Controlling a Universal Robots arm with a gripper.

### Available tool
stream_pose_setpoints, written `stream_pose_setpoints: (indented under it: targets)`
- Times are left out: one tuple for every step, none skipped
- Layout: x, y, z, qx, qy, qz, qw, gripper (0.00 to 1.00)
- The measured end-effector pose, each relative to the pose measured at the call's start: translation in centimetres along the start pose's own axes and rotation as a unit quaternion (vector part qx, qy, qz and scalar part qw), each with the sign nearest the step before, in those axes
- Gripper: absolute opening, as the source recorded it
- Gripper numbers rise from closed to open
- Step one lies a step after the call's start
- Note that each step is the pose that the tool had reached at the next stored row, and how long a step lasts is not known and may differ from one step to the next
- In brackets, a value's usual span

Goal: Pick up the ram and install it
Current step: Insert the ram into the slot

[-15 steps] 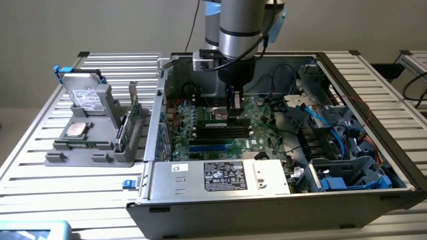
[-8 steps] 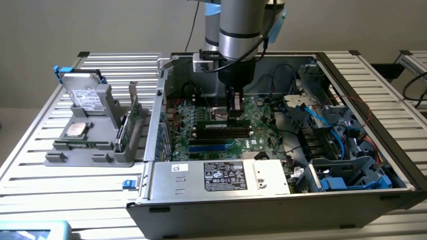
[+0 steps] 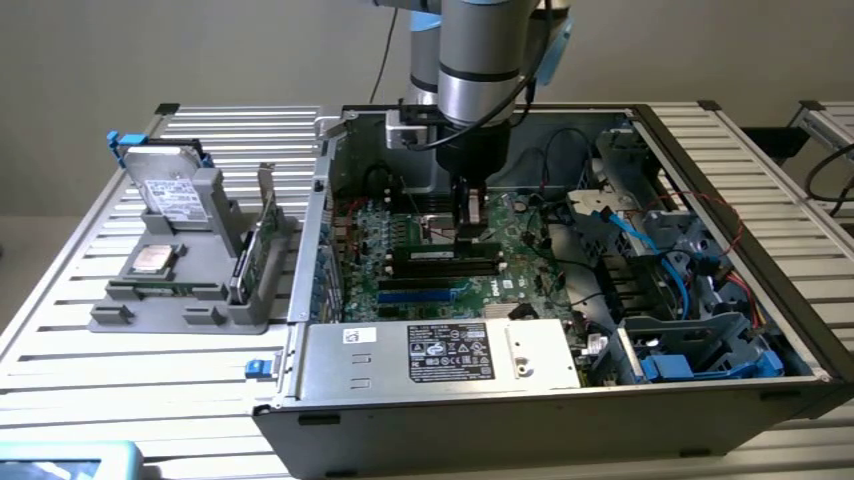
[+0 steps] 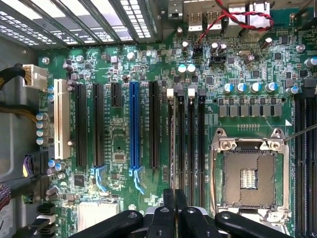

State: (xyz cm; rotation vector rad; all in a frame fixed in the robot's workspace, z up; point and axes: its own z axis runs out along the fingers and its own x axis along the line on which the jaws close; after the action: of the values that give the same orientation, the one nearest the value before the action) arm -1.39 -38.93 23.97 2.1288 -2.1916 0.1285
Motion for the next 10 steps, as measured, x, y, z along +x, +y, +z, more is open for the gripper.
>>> stream_pose_setpoints:
  targets:
    - [-0.01,0.00,0.05,0.0000,0.0001,0.000,1.0000,0.13]
    - [-0.01,0.00,0.09,0.0000,0.0002,0.000,1.0000,0.13]
    - [-0.02,0.00,0.13,0.0000,0.0003,0.000,1.0000,0.13]
    - [-0.01,0.00,0.15,0.0000,0.0005,0.000,1.0000,0.13]
    - [0.02,0.00,0.16,0.0000,0.0005,0.000,1.0000,0.13]
    - [0.08,0.00,0.17,0.0001,0.0004,0.000,1.0000,0.13]
    - [0.09,0.00,0.19,0.0000,0.0004,0.000,1.0000,0.13]
    - [0.08,-0.01,0.24,0.0001,0.0003,0.000,1.0000,0.13]
    - [0.08,-0.01,0.27,0.0000,0.0004,0.000,1.0000,0.13]
    - [0.08,-0.01,0.29,0.0000,0.0005,0.000,1.0000,0.13]
